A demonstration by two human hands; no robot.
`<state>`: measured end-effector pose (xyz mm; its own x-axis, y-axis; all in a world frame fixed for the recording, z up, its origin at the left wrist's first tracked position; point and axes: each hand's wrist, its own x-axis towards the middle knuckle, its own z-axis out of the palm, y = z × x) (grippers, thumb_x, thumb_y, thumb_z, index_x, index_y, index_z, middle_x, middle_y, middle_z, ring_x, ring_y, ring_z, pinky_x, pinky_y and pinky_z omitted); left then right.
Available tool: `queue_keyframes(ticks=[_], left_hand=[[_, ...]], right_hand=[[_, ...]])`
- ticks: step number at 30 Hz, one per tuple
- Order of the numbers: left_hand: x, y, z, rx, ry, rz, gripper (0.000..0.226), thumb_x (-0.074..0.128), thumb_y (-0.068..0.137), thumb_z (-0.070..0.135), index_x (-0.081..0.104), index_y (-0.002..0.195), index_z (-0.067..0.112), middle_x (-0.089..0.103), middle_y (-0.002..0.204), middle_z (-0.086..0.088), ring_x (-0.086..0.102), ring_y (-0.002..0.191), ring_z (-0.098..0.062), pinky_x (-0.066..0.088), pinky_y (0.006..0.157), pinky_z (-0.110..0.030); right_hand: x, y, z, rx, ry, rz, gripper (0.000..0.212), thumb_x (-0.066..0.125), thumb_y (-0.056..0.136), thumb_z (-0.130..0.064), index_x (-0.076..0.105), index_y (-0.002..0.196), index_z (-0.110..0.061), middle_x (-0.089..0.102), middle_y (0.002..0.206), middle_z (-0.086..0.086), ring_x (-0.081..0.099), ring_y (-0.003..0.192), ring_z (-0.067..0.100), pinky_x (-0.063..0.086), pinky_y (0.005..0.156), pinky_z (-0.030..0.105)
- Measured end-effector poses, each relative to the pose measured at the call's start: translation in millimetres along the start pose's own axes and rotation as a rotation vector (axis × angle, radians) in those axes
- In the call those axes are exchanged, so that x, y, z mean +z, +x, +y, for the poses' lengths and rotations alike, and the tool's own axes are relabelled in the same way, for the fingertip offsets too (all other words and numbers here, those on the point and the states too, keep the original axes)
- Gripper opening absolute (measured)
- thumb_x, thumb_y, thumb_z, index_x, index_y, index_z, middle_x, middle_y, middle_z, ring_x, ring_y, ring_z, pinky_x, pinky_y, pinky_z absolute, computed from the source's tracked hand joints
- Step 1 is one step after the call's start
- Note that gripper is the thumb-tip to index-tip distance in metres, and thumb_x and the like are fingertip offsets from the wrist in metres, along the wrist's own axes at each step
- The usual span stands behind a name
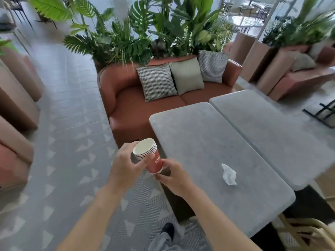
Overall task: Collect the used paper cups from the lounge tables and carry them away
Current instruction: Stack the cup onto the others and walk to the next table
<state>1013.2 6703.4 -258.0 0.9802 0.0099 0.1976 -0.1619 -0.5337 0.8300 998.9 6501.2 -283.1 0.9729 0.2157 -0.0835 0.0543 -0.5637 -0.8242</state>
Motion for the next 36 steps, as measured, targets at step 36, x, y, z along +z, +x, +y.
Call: queue_keyframes(ticks=[36], left_hand=[[257.4, 301.5, 73.4, 0.251, -0.012, -0.518, 0.080, 0.067, 0.073, 0.081, 0.066, 0.134, 0.028, 0.063, 0.120, 0.014, 0.060, 0.113, -0.006, 0.050, 0.097, -0.035]], right_hand=[[-206.6, 154.3, 150.6, 0.328, 0.031, 0.536, 0.032, 0.086, 0.083, -0.024, 0.075, 0.112, -0.017, 0.070, 0.106, -0.005, 0.061, 0.100, 0.012, 0.045, 0.088, 0.024]])
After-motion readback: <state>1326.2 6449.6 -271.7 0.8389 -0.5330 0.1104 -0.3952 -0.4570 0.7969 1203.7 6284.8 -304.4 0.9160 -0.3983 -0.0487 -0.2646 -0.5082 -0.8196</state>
